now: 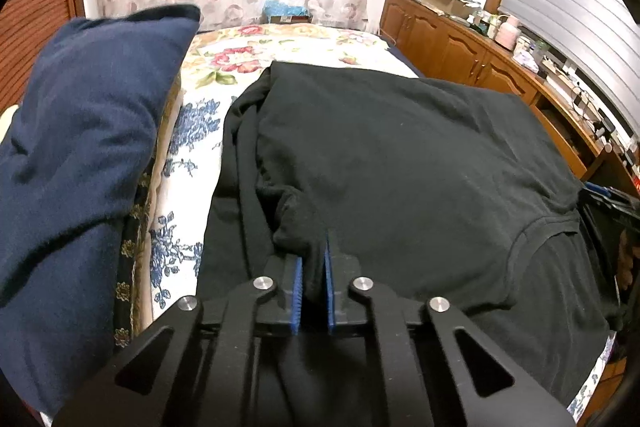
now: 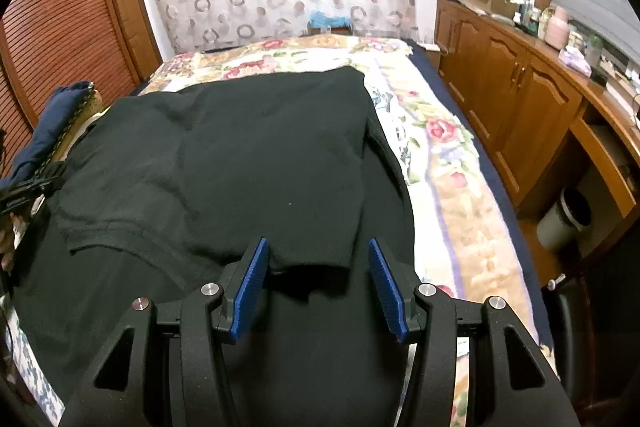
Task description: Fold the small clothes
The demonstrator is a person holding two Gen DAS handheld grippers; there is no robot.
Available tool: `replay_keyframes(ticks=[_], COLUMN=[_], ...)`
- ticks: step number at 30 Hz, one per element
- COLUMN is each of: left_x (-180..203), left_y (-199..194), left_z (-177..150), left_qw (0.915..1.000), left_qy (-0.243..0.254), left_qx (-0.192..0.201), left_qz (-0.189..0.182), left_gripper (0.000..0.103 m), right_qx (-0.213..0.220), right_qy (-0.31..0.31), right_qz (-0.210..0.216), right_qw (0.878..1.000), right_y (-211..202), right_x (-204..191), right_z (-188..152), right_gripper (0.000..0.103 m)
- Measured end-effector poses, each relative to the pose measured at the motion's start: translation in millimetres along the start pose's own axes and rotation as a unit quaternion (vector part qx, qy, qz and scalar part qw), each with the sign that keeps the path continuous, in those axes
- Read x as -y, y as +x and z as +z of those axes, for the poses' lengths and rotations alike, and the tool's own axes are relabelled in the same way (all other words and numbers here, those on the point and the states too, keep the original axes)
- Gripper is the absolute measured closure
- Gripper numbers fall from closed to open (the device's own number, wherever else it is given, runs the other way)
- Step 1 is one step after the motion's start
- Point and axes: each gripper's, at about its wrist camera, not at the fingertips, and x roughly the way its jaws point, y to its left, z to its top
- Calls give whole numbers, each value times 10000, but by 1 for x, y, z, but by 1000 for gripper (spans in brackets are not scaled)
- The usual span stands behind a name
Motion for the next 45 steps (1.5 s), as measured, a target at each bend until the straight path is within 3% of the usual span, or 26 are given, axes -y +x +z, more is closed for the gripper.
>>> replay_keyframes(ticks=[3,7,9,17,24,32,36,42,45], left_x=[2,0,0,2,1,-8,-5,-10,-13], left_y=[-5,-18,-27,-75,-118,-151,-163,-143,-133], left_z=[2,4,5,5,-8,-54,-75,-97,-105], left_qw=[9998,9991,9986,9948,9909,9918,9932,9969,9984], left_qy=[133,193,226,250,287,216,225,95,43], left_qx=[125,370,474,945,1244,1166,1070,766,570], left_qz=[26,-42,-77,-274,-426,-468,-403,-152,-33], left_gripper=[96,98,98,98,98,98,98,97,91], right_qx=[-191,-230,-114,629,1066,872,732,396,267], right_qy=[-17,-291,-425,-463,-596,-753,-898,-958,-949], right_qz=[15,120,134,396,613,784,766,815,694], right_qw=[9998,9992,9989,9962,9906,9902,9903,9913,9927], right_y=[15,23,19,-31,-89,-120,-137,-128,-115], right_x=[-1,-8,-13,-16,-19,-19,-18,-19,-21], right_z=[4,13,14,17,-3,-54,-61,-75,-81], right_gripper=[59,87,93,95,95,95,95,95,91])
